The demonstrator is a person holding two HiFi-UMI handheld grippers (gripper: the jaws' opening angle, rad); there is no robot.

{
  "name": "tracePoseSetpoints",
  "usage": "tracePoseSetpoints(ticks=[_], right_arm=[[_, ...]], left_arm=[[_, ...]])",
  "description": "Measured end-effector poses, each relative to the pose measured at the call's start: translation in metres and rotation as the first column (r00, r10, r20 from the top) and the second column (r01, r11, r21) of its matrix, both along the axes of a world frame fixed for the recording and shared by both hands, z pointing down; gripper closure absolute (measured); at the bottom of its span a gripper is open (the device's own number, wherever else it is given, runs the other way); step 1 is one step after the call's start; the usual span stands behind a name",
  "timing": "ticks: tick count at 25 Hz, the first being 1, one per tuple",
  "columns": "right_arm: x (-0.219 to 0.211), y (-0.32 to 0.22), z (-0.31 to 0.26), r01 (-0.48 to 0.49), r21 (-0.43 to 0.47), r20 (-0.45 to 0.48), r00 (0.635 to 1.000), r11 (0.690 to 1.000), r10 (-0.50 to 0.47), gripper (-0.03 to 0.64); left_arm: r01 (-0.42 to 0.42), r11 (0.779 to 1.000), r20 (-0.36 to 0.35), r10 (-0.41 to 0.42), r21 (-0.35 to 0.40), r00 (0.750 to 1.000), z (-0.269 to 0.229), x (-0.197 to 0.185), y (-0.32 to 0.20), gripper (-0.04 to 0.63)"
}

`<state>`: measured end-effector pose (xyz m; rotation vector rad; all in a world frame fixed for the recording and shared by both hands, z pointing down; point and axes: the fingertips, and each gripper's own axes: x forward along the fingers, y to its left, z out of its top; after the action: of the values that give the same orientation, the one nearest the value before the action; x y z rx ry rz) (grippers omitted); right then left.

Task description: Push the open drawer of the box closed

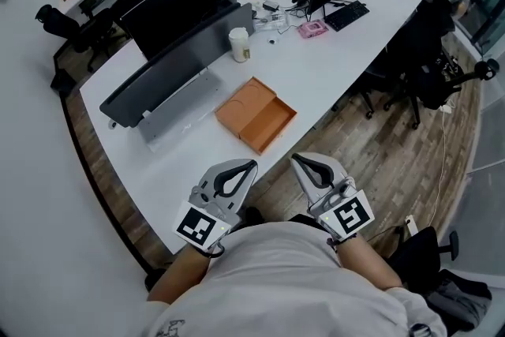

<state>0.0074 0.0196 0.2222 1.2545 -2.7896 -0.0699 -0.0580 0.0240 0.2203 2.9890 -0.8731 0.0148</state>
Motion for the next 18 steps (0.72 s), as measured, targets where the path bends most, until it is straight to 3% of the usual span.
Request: tracePoseSetpoints(ticks=[8, 18], right_arm=[[-0.016, -0.027, 0.014, -0.02, -0.016, -0.017, 1.0, 1.0, 0.02, 0.614], [-0.018, -0.058, 0.025, -0.001, 0.005, -0.01, 1.0, 1.0, 0.001, 0.614]], left_arm=[[-0.006, 0.999, 0.008, 0.007, -0.042, 1.0, 0.016, -0.023, -0.02, 0.597], [0.01, 0.999, 0.013, -0.009, -0.041, 1.0, 0.023, -0.028, -0.05, 0.597]])
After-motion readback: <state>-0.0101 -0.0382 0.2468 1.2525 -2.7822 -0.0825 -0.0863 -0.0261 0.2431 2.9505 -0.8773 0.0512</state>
